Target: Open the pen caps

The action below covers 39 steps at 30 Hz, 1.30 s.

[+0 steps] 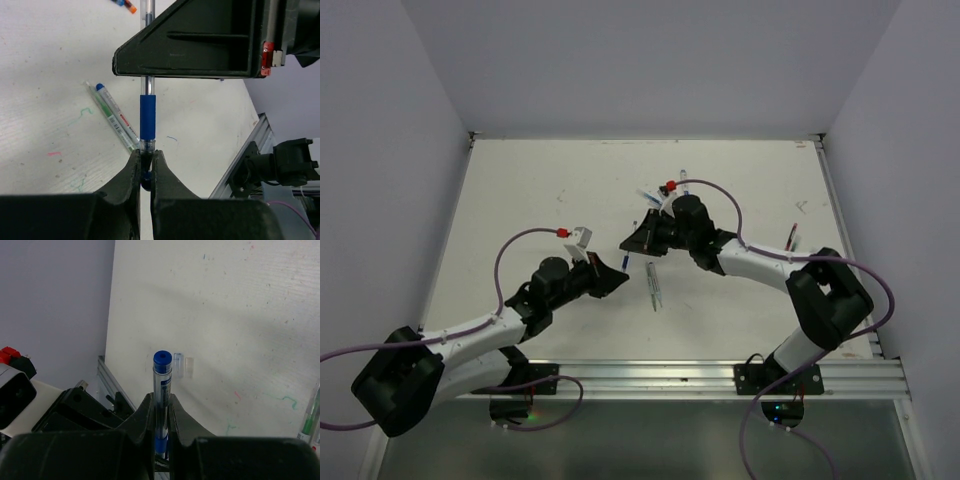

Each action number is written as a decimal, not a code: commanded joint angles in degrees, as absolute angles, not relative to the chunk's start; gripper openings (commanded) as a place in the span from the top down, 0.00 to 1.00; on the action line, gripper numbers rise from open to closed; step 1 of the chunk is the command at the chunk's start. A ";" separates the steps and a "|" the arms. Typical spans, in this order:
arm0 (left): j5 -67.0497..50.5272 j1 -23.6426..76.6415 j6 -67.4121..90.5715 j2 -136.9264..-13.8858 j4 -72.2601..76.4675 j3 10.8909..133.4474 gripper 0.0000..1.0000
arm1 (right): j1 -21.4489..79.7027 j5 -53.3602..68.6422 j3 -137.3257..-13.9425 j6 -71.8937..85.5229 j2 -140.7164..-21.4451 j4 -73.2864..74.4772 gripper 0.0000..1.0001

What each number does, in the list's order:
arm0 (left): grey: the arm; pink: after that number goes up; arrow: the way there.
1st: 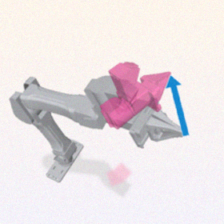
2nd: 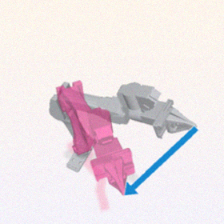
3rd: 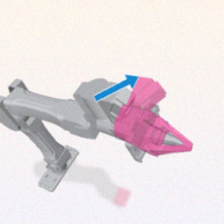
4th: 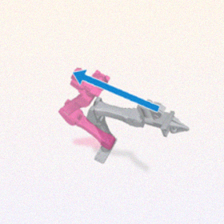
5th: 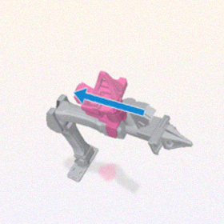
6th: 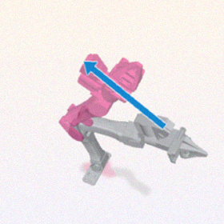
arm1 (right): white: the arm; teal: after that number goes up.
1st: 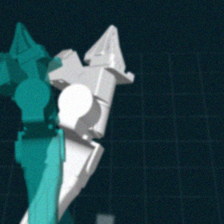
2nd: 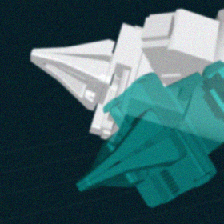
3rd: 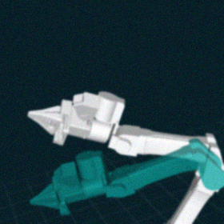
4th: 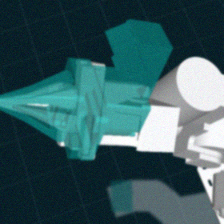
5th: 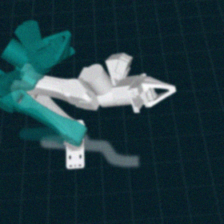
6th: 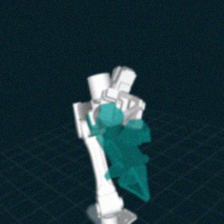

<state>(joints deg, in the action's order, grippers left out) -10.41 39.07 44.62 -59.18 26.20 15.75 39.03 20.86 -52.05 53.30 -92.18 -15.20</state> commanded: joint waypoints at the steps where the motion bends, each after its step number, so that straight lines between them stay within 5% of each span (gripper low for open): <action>1: -12.56 39.02 45.35 -59.68 29.00 12.05 1.00 | 32.36 20.92 -57.37 53.17 -90.00 -15.91 1.00; 9: -10.90 39.02 45.35 -55.99 26.20 8.00 1.00 | 26.89 21.62 -66.09 49.84 -90.53 -7.57 1.00; 20: 21.08 38.94 44.82 -49.93 -11.49 22.23 1.00 | 29.44 14.77 -62.94 29.46 -89.03 20.81 1.00; 39: 30.24 38.94 60.38 -47.72 -24.18 18.19 1.00 | 31.46 18.54 -55.90 22.85 -96.85 18.28 0.99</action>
<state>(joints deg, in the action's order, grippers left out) 27.73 39.03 55.27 -45.43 -23.27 18.85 31.18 17.34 -55.72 24.10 -96.51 21.02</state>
